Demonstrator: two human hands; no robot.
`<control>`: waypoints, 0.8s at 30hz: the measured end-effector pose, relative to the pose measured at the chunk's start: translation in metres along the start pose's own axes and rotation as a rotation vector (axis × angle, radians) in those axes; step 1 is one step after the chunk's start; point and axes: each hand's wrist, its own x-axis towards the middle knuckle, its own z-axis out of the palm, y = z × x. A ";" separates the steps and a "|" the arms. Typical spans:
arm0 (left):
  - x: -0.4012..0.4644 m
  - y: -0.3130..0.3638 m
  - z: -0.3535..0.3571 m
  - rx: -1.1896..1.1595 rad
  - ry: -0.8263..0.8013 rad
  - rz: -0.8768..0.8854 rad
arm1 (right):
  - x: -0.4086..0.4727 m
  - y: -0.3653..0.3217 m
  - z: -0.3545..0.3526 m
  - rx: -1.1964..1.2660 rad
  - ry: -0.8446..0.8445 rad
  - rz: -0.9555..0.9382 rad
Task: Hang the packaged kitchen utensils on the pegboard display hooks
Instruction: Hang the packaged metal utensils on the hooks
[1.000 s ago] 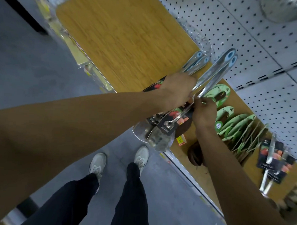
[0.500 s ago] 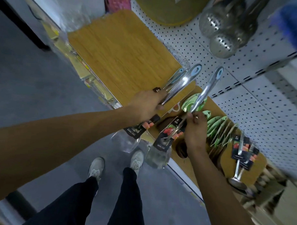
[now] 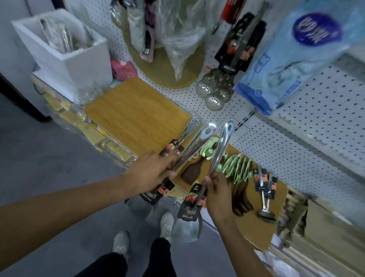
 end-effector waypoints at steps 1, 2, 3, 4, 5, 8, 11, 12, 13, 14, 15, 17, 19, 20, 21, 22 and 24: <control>-0.005 0.007 -0.007 0.000 0.002 0.025 | -0.012 -0.005 -0.005 -0.025 0.012 -0.018; -0.009 0.011 -0.012 -0.007 0.001 0.043 | -0.022 -0.008 -0.010 -0.042 0.026 -0.032; -0.012 0.016 -0.017 -0.018 0.005 0.067 | -0.032 -0.011 -0.017 -0.045 0.035 -0.041; -0.014 0.021 -0.022 -0.026 0.004 0.089 | -0.042 -0.014 -0.023 -0.042 0.040 -0.041; -0.015 0.027 -0.027 -0.033 0.005 0.117 | -0.052 -0.018 -0.031 -0.030 0.049 -0.037; -0.016 0.055 -0.047 -0.036 0.001 0.182 | -0.077 -0.023 -0.057 -0.003 0.101 -0.035; -0.013 0.081 -0.061 -0.044 0.000 0.234 | -0.095 -0.020 -0.081 0.016 0.129 -0.029; -0.011 0.089 -0.065 -0.030 -0.015 0.238 | -0.099 -0.018 -0.089 0.012 0.141 -0.026; -0.008 0.096 -0.067 -0.021 -0.023 0.248 | -0.103 -0.015 -0.096 0.012 0.153 -0.022; -0.005 0.104 -0.069 -0.018 -0.035 0.247 | -0.106 -0.013 -0.103 0.019 0.168 -0.021; -0.002 0.111 -0.070 -0.025 -0.044 0.250 | -0.110 -0.010 -0.110 0.026 0.184 -0.019; 0.004 0.129 -0.071 -0.041 -0.052 0.270 | -0.120 -0.004 -0.125 0.026 0.217 -0.026; 0.010 0.148 -0.068 -0.046 -0.063 0.301 | -0.129 0.004 -0.141 0.006 0.242 -0.025; 0.013 0.160 -0.066 -0.053 -0.067 0.312 | -0.134 0.009 -0.150 -0.002 0.251 -0.021; 0.016 0.171 -0.061 -0.062 -0.075 0.315 | -0.138 0.014 -0.160 -0.003 0.264 -0.021; 0.019 0.183 -0.057 -0.070 -0.084 0.314 | -0.144 0.020 -0.171 -0.008 0.276 -0.021; 0.025 0.208 -0.047 -0.086 -0.095 0.335 | -0.154 0.036 -0.193 -0.045 0.297 -0.002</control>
